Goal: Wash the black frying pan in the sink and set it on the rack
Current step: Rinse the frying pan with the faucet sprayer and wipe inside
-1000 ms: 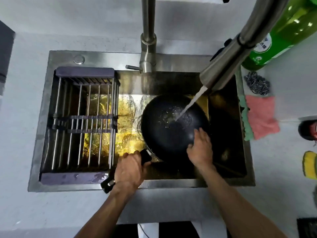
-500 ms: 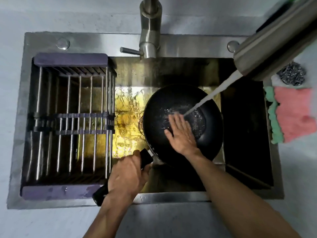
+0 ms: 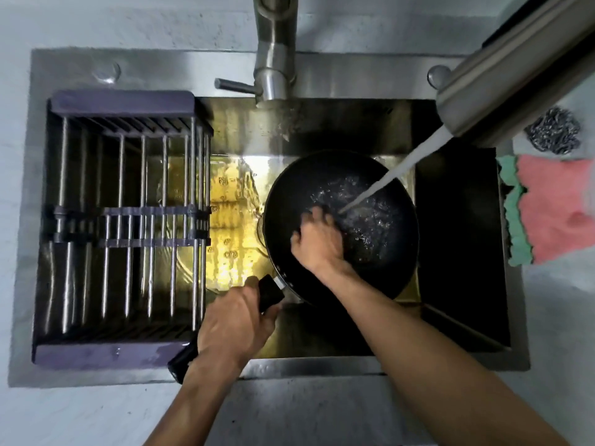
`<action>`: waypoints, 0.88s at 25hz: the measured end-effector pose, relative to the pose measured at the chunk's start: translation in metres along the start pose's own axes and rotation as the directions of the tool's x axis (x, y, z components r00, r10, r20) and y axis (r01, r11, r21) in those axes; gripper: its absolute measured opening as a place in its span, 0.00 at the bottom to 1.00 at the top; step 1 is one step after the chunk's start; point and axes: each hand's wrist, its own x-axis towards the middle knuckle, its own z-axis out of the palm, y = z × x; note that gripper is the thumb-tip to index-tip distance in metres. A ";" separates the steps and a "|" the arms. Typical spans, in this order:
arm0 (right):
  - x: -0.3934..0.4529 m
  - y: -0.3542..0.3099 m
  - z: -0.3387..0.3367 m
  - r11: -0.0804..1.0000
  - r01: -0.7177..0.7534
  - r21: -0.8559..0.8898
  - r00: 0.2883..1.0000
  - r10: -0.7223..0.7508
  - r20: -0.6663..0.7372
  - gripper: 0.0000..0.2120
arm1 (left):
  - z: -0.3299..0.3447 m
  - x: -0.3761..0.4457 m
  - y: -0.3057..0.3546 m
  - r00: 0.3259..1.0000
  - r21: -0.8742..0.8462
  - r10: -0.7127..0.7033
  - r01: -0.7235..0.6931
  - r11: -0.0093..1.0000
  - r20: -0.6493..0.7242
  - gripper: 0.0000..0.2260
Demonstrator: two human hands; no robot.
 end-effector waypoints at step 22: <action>-0.037 0.007 -0.013 0.753 -0.194 0.629 0.835 -0.209 0.508 0.24 | 0.000 0.005 -0.002 0.999 -0.137 -0.038 0.037 0.990 -0.006 0.21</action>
